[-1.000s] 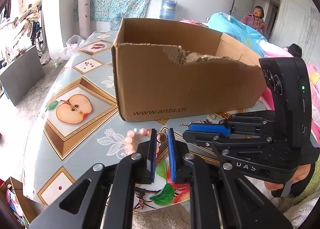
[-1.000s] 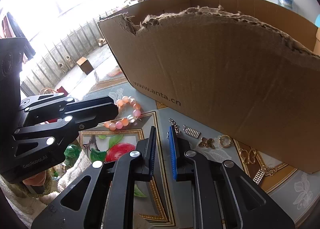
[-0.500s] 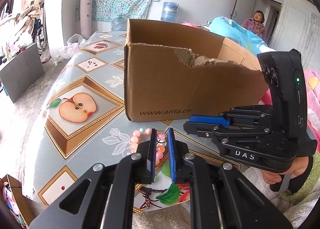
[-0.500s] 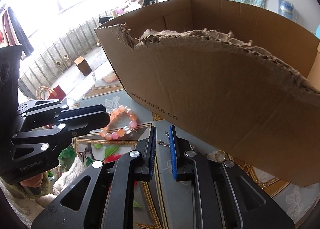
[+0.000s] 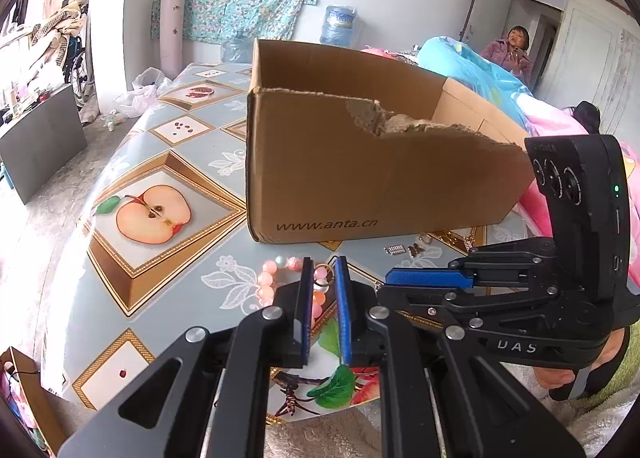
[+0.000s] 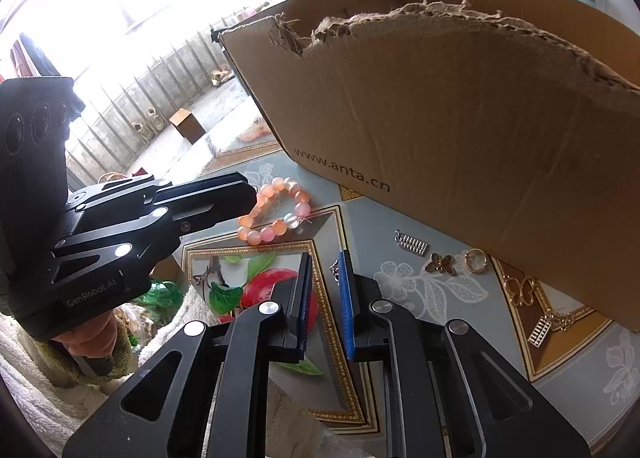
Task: Organize jewelry
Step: 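Close the right tool on a small gold charm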
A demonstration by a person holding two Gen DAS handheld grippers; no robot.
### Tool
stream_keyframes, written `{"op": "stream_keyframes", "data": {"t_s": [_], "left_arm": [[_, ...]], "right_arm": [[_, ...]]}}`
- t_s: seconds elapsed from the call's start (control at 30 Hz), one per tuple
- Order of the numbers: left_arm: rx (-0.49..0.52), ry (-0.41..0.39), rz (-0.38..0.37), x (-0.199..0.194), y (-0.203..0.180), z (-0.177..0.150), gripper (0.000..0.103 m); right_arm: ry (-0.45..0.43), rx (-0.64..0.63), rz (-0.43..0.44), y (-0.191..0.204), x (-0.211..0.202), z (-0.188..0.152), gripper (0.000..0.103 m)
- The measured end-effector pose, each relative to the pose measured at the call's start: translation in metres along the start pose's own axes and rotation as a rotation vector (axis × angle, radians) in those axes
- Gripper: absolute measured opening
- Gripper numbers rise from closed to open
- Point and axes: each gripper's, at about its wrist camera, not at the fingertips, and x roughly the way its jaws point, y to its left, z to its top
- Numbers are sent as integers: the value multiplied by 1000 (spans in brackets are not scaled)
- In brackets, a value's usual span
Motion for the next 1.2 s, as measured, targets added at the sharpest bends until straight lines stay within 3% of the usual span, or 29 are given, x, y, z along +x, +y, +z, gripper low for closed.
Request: {"op": "stream_keyframes", "data": {"t_s": [0.13,0.27,0.63,0.87,1.2], "left_arm": [[5,-2,3,-1,1,0,10],[-3,-3,2,-1,2,0,10],[-2,1,1,0,0,-1,10],[-4,1,-1,0,2,-2,10],[-6,4,1,1,4,-2,10]], "right_arm": [[-5,14,-22,-5,-6,-3,20],[15,6,-27,-2,-2,-8,20],[-37,-43,-39,19,7,2,20],[-24,-108,-104,19,2,-4,20],[-27,-219,-195,44,24,0,12]]}}
